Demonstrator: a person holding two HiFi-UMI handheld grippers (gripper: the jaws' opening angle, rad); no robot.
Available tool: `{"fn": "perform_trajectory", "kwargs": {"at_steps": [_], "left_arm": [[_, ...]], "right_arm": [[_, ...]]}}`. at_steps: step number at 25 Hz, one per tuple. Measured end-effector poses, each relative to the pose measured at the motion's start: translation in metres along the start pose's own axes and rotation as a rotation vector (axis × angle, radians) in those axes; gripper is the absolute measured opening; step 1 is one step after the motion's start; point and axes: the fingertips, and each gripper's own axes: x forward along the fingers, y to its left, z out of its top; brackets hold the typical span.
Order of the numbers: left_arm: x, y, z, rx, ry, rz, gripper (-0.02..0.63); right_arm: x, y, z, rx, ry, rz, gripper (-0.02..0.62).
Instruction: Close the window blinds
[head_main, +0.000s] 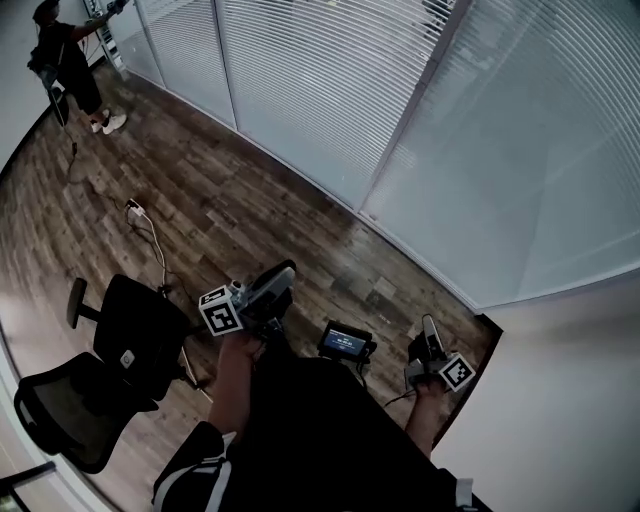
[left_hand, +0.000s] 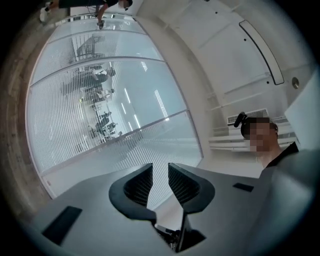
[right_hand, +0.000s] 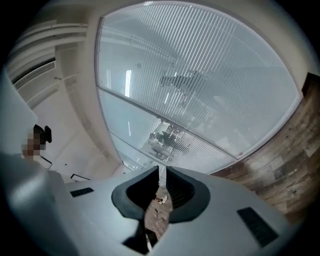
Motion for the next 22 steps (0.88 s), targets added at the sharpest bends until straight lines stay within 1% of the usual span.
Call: {"fn": "perform_trajectory", "kwargs": {"at_steps": [5,8,12,15,17,20,22], "left_arm": [[-0.013,0.034,0.089,0.018,-0.064,-0.005,0.107],[-0.035,0.055,0.137,0.021,-0.108,0.004,0.107],[-0.062,0.08,0.194,0.02,-0.183,0.025,0.107],[-0.078,0.095,0.222,0.005,-0.252,0.042,0.107],[-0.082,0.107,0.236,0.002,-0.287,0.056,0.107],[-0.076,0.127,0.254,0.002,-0.316,0.079,0.107],[-0.074,0.144,0.272,0.021,-0.329,0.101,0.107]], "right_arm": [[0.106,0.031,-0.002,-0.058,0.035,0.026,0.044],[0.157,0.042,-0.016,-0.075,0.046,0.036,0.044],[0.217,0.049,-0.035,-0.068,0.071,0.042,0.044],[0.254,0.046,-0.039,-0.069,0.097,0.015,0.044],[0.278,0.039,-0.034,-0.084,0.108,-0.01,0.044],[0.318,0.023,-0.018,-0.095,0.102,-0.047,0.046],[0.353,0.013,-0.008,-0.087,0.092,-0.053,0.049]]}}
